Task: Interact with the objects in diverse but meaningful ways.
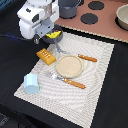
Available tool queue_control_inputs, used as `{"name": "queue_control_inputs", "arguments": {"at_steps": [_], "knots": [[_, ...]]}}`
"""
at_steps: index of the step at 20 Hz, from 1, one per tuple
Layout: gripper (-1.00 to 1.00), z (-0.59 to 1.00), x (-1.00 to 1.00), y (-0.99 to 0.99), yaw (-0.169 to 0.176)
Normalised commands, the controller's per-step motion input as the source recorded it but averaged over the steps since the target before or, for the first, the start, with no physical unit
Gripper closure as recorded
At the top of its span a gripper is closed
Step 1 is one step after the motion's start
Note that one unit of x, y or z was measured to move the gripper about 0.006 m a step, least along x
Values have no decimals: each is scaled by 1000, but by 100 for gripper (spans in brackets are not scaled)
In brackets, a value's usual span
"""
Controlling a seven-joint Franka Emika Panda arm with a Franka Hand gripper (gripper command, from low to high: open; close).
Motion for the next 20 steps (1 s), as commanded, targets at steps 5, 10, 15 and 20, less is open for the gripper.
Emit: {"name": "queue_control_inputs", "arguments": {"at_steps": [5,10,15,20], "knots": [[-100,-290,-146,-13,-20],[-100,-316,-166,49,-2],[-100,-290,-189,15,-1],[-100,-229,-261,51,-1]]}}
